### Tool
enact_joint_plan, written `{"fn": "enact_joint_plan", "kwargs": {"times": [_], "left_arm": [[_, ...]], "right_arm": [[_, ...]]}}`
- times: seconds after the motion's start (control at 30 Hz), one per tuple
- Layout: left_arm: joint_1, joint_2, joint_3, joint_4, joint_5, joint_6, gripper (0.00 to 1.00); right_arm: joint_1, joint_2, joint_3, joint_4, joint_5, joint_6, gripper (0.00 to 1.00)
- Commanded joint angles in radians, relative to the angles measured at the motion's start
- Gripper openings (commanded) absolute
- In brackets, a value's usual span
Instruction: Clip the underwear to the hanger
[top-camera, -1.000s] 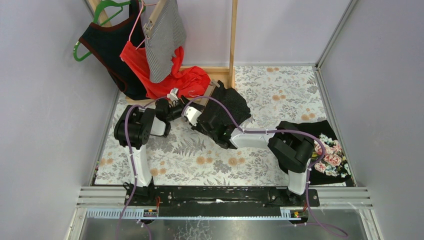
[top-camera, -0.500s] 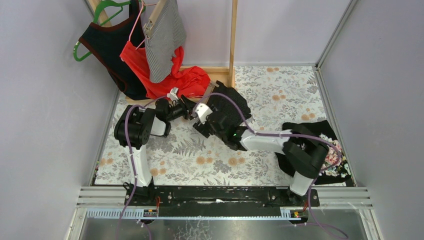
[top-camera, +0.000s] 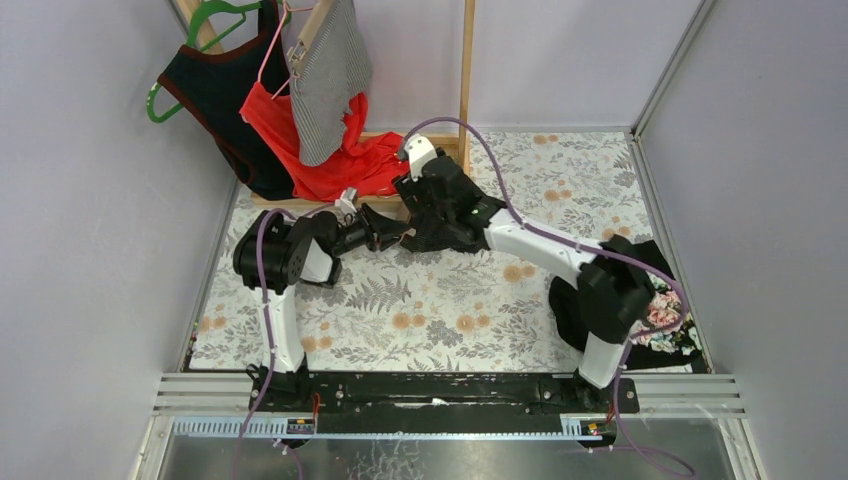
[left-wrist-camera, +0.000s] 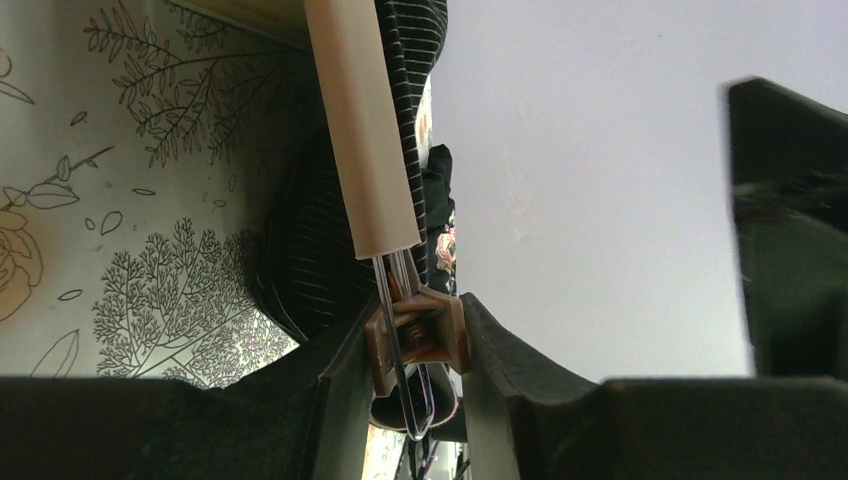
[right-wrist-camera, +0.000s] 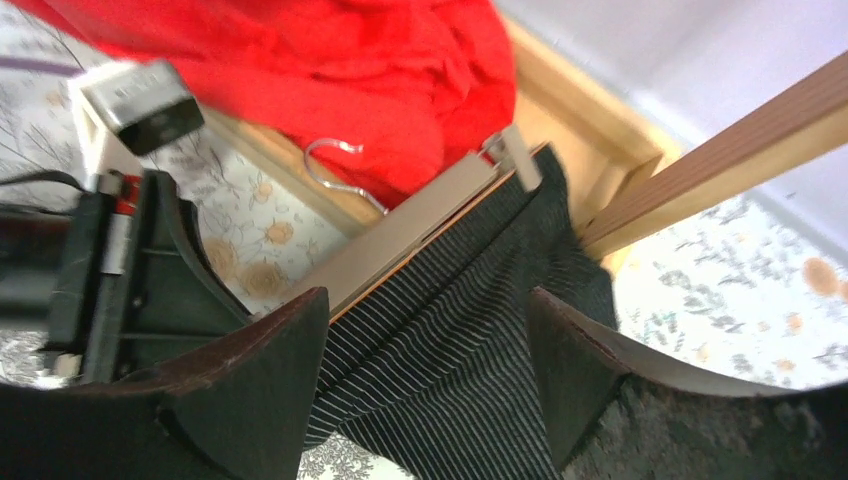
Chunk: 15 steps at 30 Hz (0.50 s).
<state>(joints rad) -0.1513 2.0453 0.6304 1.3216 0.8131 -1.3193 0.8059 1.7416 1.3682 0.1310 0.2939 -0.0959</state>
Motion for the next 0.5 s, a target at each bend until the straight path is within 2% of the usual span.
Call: {"fn": "enact_joint_plan", "kwargs": {"times": [0.0,0.2,0.47], "left_arm": [[-0.011,0.028,-0.020,0.131,0.016,-0.012,0.32],[-0.013,0.009,-0.047,0.100,-0.006,0.054,0.28],[-0.034,-0.053,-0.064,-0.010,-0.049,0.193,0.19]], "right_arm": [[-0.047,0.114,0.080,-0.111,-0.064,0.090,0.78],[-0.155,0.139,0.079,-0.065,-0.284,0.284,0.76],[-0.229,0.173,0.115,-0.042,-0.470,0.490,0.72]]}}
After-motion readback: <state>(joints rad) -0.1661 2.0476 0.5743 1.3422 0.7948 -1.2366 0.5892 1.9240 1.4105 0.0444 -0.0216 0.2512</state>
